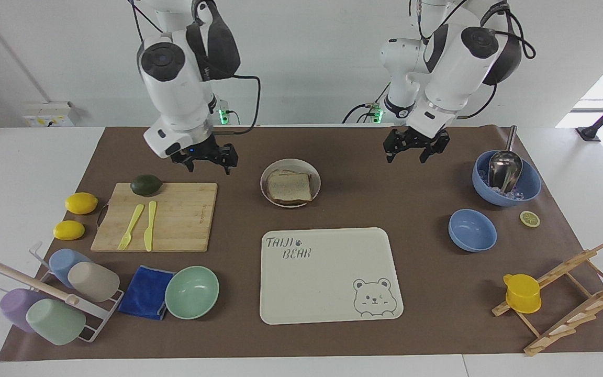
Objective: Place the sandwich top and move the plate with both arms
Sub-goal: 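Withdraw the right gripper while the left gripper reaches the plate rim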
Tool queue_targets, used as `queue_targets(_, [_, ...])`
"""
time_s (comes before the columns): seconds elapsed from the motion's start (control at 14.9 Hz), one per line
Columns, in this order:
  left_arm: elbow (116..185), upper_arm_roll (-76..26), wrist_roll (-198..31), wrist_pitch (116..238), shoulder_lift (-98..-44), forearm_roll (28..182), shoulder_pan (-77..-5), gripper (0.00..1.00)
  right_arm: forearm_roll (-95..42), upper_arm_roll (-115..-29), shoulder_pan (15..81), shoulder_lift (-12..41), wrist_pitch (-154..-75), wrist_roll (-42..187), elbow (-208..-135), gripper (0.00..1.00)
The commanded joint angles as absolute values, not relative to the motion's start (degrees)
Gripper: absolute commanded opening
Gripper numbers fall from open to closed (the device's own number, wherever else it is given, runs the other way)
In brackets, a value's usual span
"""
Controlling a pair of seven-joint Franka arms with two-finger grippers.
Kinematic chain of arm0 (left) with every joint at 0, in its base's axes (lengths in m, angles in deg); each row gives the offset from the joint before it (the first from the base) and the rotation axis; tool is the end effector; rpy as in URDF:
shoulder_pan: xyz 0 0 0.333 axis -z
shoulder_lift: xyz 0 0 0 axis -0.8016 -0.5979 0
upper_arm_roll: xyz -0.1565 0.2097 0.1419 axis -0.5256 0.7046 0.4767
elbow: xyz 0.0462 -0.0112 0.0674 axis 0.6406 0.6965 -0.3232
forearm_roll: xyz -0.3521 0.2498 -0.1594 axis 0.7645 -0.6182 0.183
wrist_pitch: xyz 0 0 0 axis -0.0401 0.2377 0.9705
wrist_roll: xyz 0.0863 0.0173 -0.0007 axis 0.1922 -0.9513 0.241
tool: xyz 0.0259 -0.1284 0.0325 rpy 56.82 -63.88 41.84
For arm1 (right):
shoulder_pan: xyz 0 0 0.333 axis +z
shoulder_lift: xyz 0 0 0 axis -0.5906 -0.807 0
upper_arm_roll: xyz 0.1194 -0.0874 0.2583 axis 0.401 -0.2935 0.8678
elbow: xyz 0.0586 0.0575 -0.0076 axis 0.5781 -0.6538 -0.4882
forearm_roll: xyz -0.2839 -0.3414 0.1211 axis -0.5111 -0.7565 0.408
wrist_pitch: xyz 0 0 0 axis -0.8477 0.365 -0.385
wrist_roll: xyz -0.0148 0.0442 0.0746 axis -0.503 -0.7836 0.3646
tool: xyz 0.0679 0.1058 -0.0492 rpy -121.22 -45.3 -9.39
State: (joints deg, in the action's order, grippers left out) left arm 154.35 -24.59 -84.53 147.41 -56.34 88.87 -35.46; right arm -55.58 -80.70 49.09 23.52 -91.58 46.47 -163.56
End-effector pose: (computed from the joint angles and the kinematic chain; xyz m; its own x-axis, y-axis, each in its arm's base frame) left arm 0.5568 -0.2290 0.4446 0.9991 -0.0310 -0.0298 -0.0265 -0.9899 0.1396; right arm 0.6317 0.1324 0.4647 0.9847 -0.1213 -0.1251 -0.1205 -0.9926 0.0137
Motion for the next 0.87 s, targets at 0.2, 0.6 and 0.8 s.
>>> queue_targets(0.2, [165.4,-23.77,-87.1,161.14,-57.39,95.8,-28.07,1.0,-54.19,-80.32,43.59,27.6,-87.82,47.52,-165.06,1.0])
queue_targets(0.6, [169.0,-23.86,-92.03,172.31,-62.58,95.9,-20.77,1.0,-54.72,-80.76,40.42,29.79,-83.08,48.65,-164.37,1.0])
queue_targets(0.8, [171.56,-23.86,-92.04,174.96,-64.25,97.04,-18.57,0.96,-55.25,-80.24,39.98,31.81,-81.84,50.51,-164.36,1.0])
